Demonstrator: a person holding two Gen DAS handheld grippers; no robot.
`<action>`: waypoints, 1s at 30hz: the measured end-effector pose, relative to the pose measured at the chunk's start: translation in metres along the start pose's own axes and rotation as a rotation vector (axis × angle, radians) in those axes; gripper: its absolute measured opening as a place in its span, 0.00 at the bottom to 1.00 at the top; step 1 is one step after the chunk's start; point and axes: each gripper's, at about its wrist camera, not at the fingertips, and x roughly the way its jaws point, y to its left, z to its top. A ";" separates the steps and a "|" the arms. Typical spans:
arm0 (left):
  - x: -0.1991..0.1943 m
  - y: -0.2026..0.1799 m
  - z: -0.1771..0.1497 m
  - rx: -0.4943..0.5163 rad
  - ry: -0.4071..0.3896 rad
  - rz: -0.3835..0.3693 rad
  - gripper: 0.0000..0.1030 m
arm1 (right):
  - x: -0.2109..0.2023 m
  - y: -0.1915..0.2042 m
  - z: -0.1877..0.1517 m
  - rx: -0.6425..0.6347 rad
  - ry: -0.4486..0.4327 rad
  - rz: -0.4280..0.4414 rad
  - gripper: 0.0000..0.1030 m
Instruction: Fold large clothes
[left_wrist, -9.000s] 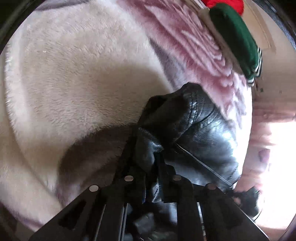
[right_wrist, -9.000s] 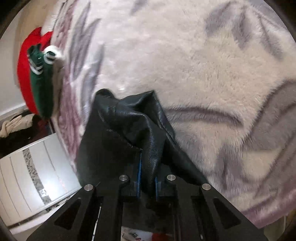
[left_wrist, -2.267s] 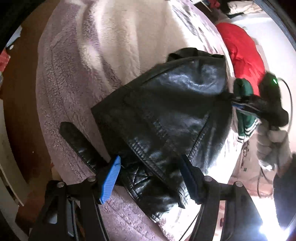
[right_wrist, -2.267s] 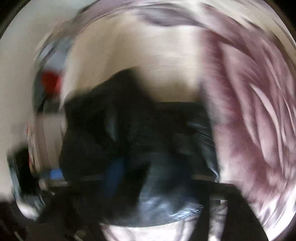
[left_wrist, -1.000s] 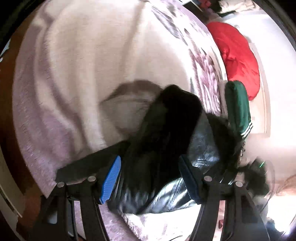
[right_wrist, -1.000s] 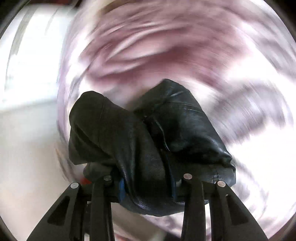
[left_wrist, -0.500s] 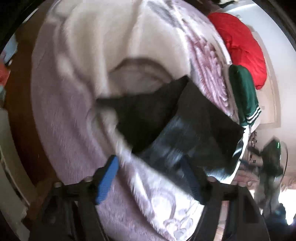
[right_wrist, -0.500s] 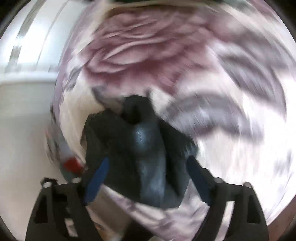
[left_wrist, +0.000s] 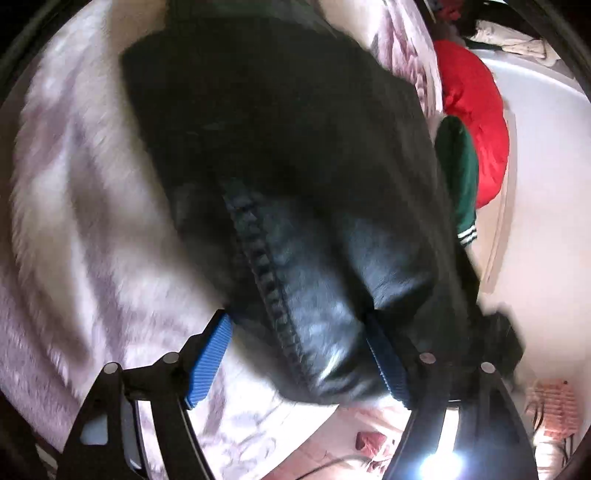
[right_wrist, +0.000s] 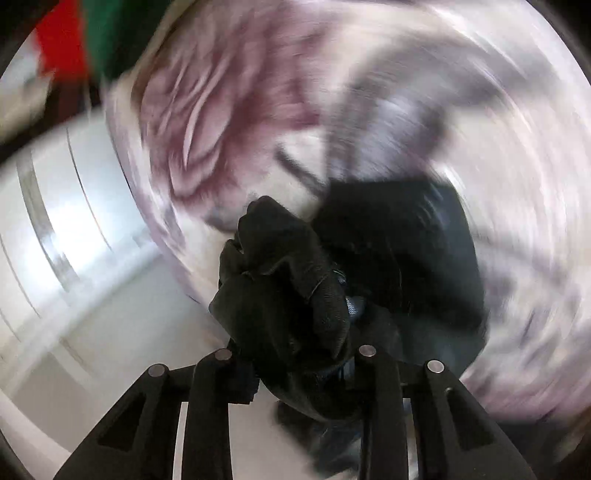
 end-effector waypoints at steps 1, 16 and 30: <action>0.000 -0.001 0.003 0.001 -0.005 -0.007 0.73 | -0.007 -0.015 -0.004 0.066 -0.026 0.044 0.31; -0.012 -0.037 0.019 0.329 0.008 0.239 0.71 | -0.040 -0.113 0.036 -0.007 -0.017 -0.036 0.83; 0.017 -0.020 -0.031 0.269 0.136 0.182 0.71 | -0.030 -0.026 0.007 -0.601 0.069 -0.328 0.36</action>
